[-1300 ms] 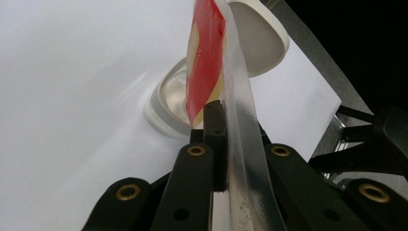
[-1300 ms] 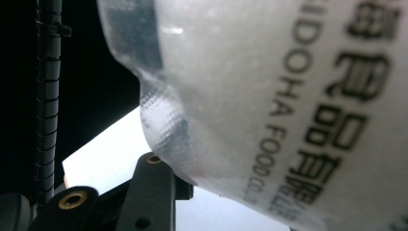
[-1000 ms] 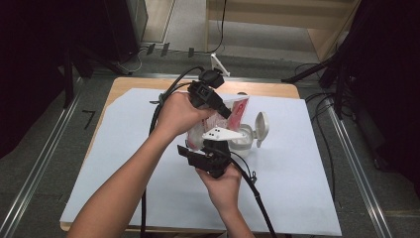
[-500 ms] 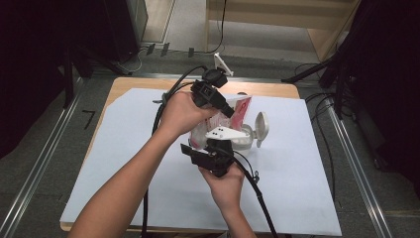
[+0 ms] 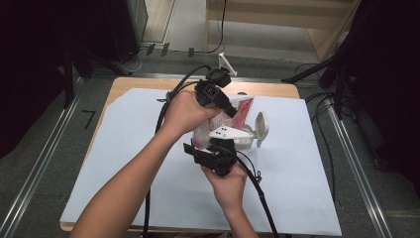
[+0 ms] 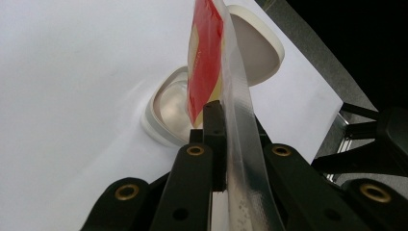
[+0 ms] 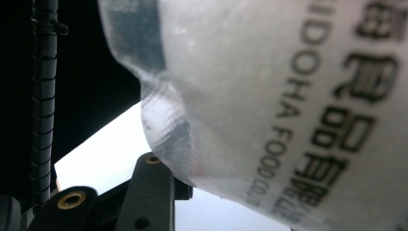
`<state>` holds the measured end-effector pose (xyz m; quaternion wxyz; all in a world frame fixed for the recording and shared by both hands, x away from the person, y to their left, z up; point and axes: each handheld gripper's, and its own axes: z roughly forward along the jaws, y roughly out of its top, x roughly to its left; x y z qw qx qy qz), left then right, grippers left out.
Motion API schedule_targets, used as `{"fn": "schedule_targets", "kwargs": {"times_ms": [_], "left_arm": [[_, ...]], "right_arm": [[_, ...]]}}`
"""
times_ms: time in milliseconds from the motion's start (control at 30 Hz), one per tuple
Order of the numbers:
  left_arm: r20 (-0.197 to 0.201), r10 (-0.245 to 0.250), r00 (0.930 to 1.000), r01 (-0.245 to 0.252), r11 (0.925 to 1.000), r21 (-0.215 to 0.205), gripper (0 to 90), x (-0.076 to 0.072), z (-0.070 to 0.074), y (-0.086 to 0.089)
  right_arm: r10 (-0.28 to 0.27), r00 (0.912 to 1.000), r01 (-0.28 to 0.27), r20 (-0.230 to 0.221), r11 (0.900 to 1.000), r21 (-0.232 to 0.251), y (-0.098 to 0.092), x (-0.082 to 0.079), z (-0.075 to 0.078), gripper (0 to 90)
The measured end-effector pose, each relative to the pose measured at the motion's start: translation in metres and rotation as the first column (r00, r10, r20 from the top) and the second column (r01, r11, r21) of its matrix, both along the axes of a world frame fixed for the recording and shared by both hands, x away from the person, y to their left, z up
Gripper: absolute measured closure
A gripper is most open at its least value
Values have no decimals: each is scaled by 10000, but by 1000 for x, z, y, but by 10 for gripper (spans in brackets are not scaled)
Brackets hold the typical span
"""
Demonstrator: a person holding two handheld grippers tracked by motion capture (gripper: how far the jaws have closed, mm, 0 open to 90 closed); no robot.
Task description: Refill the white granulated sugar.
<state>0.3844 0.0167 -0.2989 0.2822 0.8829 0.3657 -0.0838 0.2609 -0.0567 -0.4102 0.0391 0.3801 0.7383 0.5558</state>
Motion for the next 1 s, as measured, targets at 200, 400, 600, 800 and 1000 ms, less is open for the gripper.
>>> {"fn": "schedule_targets", "kwargs": {"times_ms": [200, 400, 600, 800, 1000], "left_arm": [[-87, -85, 9999, 86, 9999, 109, 865, 1, -1, 0], [-95, 7, 10000, -6, 9999, 118, 864, 1, -2, -1], [-113, -76, 9999, 78, 9998, 159, 864, 2, 1, -1], [-13, -47, 10000, 47, 9998, 185, 863, -1, 3, 3], [16, 5, 10000, -5, 9997, 225, 861, -2, 5, 8]], "right_arm": [[99, 10000, -99, -12, 9999, 25, 2, 0, -1, 598], [-42, 10000, 42, 31, 9999, -164, 0, -1, -1, 656], [-35, 10000, 36, 56, 9999, -103, 1, -2, 0, 650], [14, 9999, -12, 150, 9999, -152, 4, -4, 2, 653], [211, 9995, -207, 233, 9996, -177, 9, -6, 4, 666]]}}
